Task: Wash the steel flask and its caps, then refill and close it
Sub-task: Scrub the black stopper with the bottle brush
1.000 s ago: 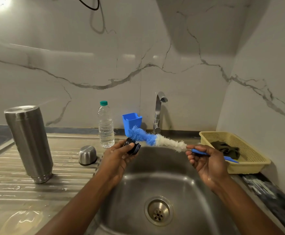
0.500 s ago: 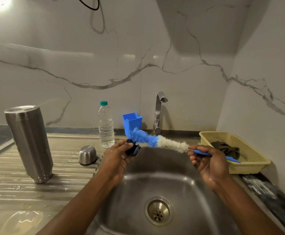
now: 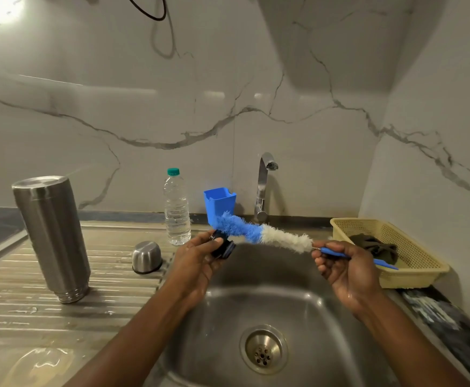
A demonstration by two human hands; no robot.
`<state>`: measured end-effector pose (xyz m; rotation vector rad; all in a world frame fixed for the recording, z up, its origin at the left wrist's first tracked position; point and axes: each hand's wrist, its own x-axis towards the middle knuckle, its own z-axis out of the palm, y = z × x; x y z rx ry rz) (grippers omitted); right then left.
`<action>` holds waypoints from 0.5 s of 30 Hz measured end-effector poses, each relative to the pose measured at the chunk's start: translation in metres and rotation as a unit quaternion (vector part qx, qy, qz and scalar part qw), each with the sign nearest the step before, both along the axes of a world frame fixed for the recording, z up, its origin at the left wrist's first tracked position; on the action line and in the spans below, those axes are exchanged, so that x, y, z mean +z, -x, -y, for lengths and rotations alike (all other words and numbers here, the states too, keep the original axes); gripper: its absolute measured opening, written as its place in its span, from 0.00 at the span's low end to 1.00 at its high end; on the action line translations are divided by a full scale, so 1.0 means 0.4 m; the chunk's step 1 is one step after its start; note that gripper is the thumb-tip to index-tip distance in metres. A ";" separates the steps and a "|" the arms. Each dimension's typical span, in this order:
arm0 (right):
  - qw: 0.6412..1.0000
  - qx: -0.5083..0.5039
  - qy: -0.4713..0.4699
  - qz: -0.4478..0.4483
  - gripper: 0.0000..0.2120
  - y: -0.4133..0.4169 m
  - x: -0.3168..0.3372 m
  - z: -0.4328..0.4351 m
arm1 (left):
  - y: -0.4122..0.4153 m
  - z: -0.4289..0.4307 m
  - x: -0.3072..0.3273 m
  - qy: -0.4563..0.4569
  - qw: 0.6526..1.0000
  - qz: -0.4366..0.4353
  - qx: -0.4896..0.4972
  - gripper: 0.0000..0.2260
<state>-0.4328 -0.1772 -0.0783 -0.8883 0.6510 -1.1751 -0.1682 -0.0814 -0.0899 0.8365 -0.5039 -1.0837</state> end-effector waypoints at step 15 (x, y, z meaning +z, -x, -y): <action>1.000 0.007 -0.003 -0.002 0.14 -0.011 -0.008 -0.006 | -0.015 0.017 -0.026 0.003 1.000 -0.010 -0.001 0.18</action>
